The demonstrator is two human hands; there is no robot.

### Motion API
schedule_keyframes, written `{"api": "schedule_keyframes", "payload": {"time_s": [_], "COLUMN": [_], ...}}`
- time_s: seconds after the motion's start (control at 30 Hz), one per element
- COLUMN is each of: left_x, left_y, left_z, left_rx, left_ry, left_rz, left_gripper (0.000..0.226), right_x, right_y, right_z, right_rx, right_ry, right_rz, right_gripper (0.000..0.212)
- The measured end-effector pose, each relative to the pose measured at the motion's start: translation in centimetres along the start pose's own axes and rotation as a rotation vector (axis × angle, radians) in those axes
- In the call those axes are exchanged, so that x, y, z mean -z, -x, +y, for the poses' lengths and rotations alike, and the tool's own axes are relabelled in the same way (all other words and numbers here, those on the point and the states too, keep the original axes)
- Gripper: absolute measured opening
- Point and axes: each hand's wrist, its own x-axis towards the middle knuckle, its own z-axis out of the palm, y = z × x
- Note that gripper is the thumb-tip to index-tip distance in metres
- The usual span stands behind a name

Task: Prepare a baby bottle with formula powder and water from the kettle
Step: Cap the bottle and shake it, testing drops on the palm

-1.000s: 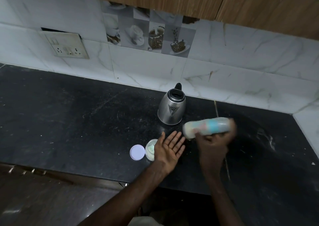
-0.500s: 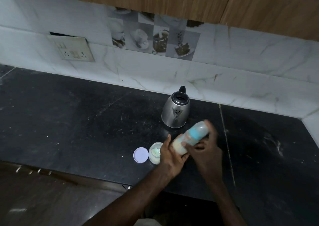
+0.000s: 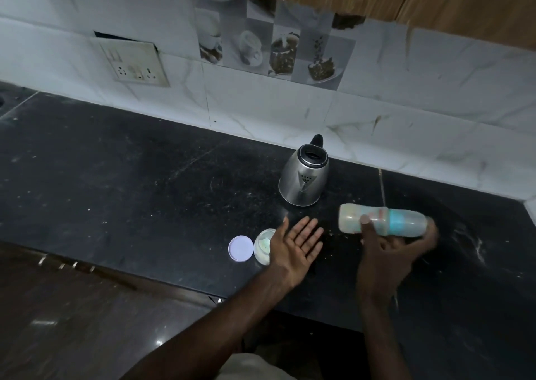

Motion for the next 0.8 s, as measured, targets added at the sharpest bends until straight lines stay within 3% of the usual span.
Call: {"api": "schedule_keyframes", "payload": {"time_s": [0.13, 0.2, 0.33, 0.4, 0.5, 0.67, 0.8], "left_x": [-0.4, -0.9, -0.3, -0.1, 0.0, 0.2, 0.1], "left_y": [-0.1, 0.1, 0.7, 0.8, 0.5, 0.8, 1.5], "left_z": [-0.2, -0.1, 0.3, 0.2, -0.1, -0.3, -0.4], "left_rx": [0.021, 0.015, 0.009, 0.009, 0.025, 0.007, 0.015], "left_ry": [0.073, 0.071, 0.011, 0.035, 0.104, 0.152, 0.132], "left_rz": [-0.023, -0.019, 0.0, 0.01, 0.019, 0.021, 0.019], "left_gripper": [0.059, 0.06, 0.058, 0.059, 0.059, 0.059, 0.059], "right_x": [0.0, 0.9, 1.6, 0.9, 0.5, 0.9, 1.2], "right_y": [2.2, 1.7, 0.6, 1.5, 3.5, 3.7, 3.1], "right_z": [2.2, 2.1, 1.4, 1.8, 3.4, 3.5, 3.0], "right_rx": [-0.072, -0.038, -0.037, -0.066, -0.119, -0.127, -0.138], "right_ry": [0.288, 0.292, 0.033, 0.134, 0.307, 0.304, 0.296], "right_rz": [-0.457, -0.425, -0.002, -0.102, -0.464, -0.533, -0.627], "right_gripper": [0.101, 0.098, 0.097, 0.099, 0.102, 0.102, 0.086]}}
